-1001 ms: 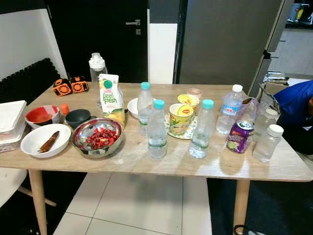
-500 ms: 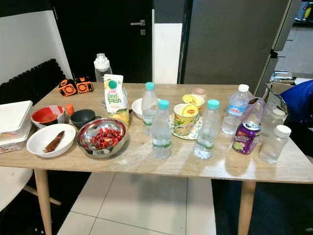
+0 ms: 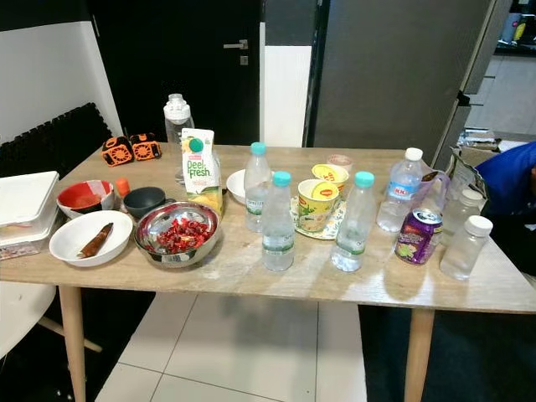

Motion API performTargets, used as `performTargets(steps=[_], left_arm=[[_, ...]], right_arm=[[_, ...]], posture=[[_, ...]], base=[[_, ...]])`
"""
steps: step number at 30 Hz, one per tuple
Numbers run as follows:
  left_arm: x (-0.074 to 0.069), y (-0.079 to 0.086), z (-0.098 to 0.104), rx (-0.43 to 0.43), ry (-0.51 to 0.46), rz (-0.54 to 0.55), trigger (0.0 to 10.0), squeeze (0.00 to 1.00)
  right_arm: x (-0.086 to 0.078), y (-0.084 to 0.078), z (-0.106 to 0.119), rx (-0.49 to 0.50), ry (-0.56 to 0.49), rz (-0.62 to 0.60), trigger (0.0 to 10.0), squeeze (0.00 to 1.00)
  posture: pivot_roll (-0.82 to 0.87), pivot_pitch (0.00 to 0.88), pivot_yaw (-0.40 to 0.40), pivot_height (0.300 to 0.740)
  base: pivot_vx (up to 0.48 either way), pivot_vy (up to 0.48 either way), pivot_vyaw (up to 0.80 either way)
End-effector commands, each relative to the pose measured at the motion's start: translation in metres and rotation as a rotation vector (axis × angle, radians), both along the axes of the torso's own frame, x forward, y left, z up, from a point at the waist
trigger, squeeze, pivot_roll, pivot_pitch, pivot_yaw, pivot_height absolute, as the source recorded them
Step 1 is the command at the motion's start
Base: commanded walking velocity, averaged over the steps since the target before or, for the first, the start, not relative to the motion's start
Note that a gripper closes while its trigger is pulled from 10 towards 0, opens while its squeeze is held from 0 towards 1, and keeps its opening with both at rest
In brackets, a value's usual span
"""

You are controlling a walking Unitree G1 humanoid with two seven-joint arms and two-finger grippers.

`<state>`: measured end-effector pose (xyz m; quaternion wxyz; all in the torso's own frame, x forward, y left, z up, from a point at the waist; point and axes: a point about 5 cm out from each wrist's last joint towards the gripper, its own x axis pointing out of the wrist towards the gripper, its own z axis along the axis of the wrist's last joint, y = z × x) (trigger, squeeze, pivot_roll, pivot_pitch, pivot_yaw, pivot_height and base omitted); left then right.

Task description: Restocking fridge

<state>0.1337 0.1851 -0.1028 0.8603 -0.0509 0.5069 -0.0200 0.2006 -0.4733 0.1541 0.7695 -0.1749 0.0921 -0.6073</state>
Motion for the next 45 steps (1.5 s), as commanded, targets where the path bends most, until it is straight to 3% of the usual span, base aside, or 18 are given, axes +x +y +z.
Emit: performTargets(steps=[1, 4, 5, 7, 10, 12, 14, 17, 19, 20, 22, 25, 27, 28, 31, 33, 36, 45], left_arm=[[-0.002, 0.0, -0.001, -0.002, 0.008, 0.008, 10.0, 0.0], [-0.003, 0.0, -0.001, -0.004, 0.011, 0.007, 10.0, 0.0], [-0.004, -0.002, -0.002, -0.006, 0.013, 0.006, 10.0, 0.0], [-0.004, -0.003, -0.002, -0.009, 0.013, 0.003, 10.0, 0.0], [-0.004, -0.003, -0.002, -0.01, 0.013, 0.001, 10.0, 0.0], [-0.003, -0.003, -0.002, -0.01, 0.012, 0.0, 10.0, 0.0], [-0.003, -0.003, -0.002, -0.01, 0.012, 0.0, 10.0, 0.0], [-0.002, -0.003, -0.001, -0.008, 0.01, -0.001, 10.0, 0.0], [-0.002, -0.002, -0.001, -0.005, 0.01, -0.004, 10.0, 0.0], [-0.002, -0.002, -0.001, -0.005, 0.01, -0.004, 10.0, 0.0], [-0.002, -0.002, -0.001, -0.003, 0.012, -0.008, 10.0, 0.0], [-0.002, -0.002, -0.001, -0.002, 0.013, -0.009, 10.0, 0.0], [-0.002, -0.002, -0.001, -0.002, 0.012, -0.01, 10.0, 0.0], [-0.002, -0.002, -0.001, -0.002, 0.012, -0.01, 10.0, 0.0], [-0.002, -0.001, -0.001, 0.001, 0.012, -0.013, 10.0, 0.0], [-0.001, 0.0, -0.001, 0.006, 0.009, -0.012, 10.0, 0.0], [-0.001, 0.001, 0.0, 0.009, 0.009, -0.013, 10.0, 0.0], [-0.005, 0.001, -0.002, 0.006, 0.017, -0.013, 10.0, 0.0]], right_arm=[[0.008, -0.002, 0.026, -0.093, -0.051, 0.019, 10.0, 0.0], [0.019, -0.001, 0.049, -0.133, -0.148, 0.07, 10.0, 0.0], [0.038, 0.008, 0.069, -0.139, -0.275, 0.225, 10.0, 0.0], [0.062, 0.025, 0.083, -0.151, -0.329, 0.436, 10.0, 0.0], [0.072, 0.034, 0.089, -0.161, -0.337, 0.525, 10.0, 0.0], [0.098, 0.063, 0.107, -0.187, -0.396, 0.768, 10.0, 0.0], [0.098, 0.063, 0.107, -0.187, -0.396, 0.768, 10.0, 0.0], [0.111, 0.082, 0.118, -0.178, -0.455, 0.906, 10.0, 0.0], [0.129, 0.11, 0.116, -0.128, -0.482, 1.103, 10.0, 0.0], [0.129, 0.11, 0.116, -0.128, -0.482, 1.103, 10.0, 0.0], [0.145, 0.141, 0.107, -0.079, -0.468, 1.303, 10.0, 0.0], [0.15, 0.155, 0.107, -0.071, -0.486, 1.369, 10.0, 0.0], [0.161, 0.183, 0.118, -0.055, -0.555, 1.491, 10.0, 0.0], [0.161, 0.183, 0.118, -0.055, -0.555, 1.491, 10.0, 0.0], [0.173, 0.21, 0.127, -0.032, -0.564, 1.59, 10.0, 0.0], [0.178, 0.222, 0.126, -0.098, -0.464, 1.596, 10.0, 0.0], [0.183, 0.238, 0.131, -0.11, -0.464, 1.626, 10.0, 0.0], [0.191, 0.233, 0.136, -0.021, -0.442, 1.536, 10.0, 0.0]], posture=[[-0.07, 0.0, 0.0, 0.74], [-0.07, 0.0, 0.0, 0.74], [-0.07, 0.0, 0.0, 0.74], [-0.07, 0.0, 0.005, 0.74], [-0.07, 0.0, 0.005, 0.74], [-0.07, 0.0, 0.004, 0.74], [-0.07, 0.0, 0.004, 0.74], [-0.07, 0.0, 0.004, 0.74], [-0.08, 0.0, 0.005, 0.74], [-0.08, 0.0, 0.005, 0.74], [-0.08, 0.0, 0.005, 0.74], [-0.07, 0.0, 0.006, 0.74], [-0.07, 0.0, 0.008, 0.74], [-0.07, 0.0, 0.008, 0.74], [-0.07, 0.0, 0.008, 0.74], [-0.07, 0.0, 0.008, 0.74], [-0.06, 0.0, 0.011, 0.74], [-0.06, 0.0, 0.007, 0.74]], base=[[0.0, 0.0, 0.0], [0.0, 0.0, 0.0], [0.0, 0.0, 0.0], [0.0, 0.0, 0.0], [0.0, 0.0, 0.0], [0.0, 0.0, 0.0], [0.0, 0.0, 0.0], [0.0, 0.0, 0.0], [0.0, 0.0, 0.0], [0.0, 0.0, 0.0], [0.0, 0.0, 0.0], [0.0, 0.0, 0.0], [0.0, 0.0, 0.0], [0.0, 0.0, 0.0], [0.0, 0.0, 0.0], [0.0, 0.0, 0.0], [0.0, 0.0, 0.0], [0.0, 0.0, 0.0]])
